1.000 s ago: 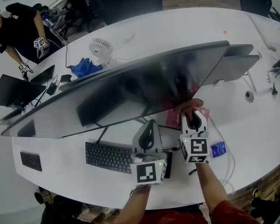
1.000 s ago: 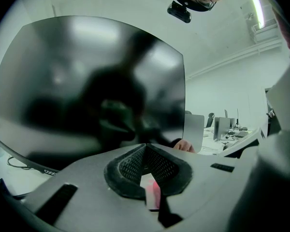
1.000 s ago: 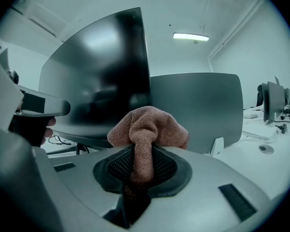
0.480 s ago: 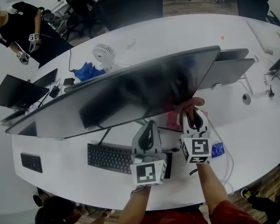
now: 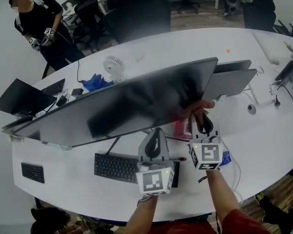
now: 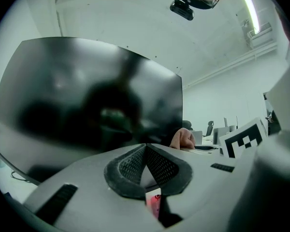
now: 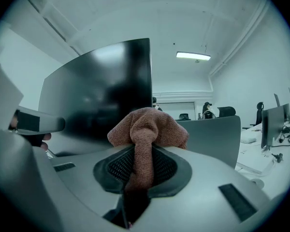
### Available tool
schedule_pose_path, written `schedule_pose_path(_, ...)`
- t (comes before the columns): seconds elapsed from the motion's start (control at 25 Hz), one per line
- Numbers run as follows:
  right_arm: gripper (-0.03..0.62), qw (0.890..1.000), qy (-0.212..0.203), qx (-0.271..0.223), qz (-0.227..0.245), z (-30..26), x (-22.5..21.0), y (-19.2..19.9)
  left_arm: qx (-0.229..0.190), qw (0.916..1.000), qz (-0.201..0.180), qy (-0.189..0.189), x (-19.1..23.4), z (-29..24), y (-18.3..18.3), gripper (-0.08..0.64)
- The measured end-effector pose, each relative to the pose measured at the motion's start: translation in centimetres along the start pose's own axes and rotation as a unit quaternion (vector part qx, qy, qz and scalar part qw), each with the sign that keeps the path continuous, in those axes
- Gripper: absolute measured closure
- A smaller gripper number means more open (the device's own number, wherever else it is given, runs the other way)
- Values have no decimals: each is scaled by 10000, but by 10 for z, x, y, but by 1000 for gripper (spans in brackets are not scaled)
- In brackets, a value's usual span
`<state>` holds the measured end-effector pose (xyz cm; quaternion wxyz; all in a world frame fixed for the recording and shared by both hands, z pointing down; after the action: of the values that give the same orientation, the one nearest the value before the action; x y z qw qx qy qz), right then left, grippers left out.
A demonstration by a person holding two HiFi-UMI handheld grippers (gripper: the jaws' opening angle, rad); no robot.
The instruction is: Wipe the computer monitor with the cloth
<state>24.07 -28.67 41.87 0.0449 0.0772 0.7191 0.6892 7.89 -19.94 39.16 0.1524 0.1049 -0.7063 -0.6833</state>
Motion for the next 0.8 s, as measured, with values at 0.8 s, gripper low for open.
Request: schedule_pose_path(0.8,515,9944,89,-1020,264,21,9,-118,-486,9984,-184,222,-6,23,-73,537)
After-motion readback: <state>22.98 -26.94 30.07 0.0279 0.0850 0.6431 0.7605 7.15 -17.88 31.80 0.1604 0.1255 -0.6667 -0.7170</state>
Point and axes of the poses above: the fingertips, and each gripper's own axes: z backward along the fingers, x to its left, y out of its underside, the point moved 8 cm from there along z, backward along the fingers, and after that the axes turned 15 degrees about y, right-handed, at the moved point
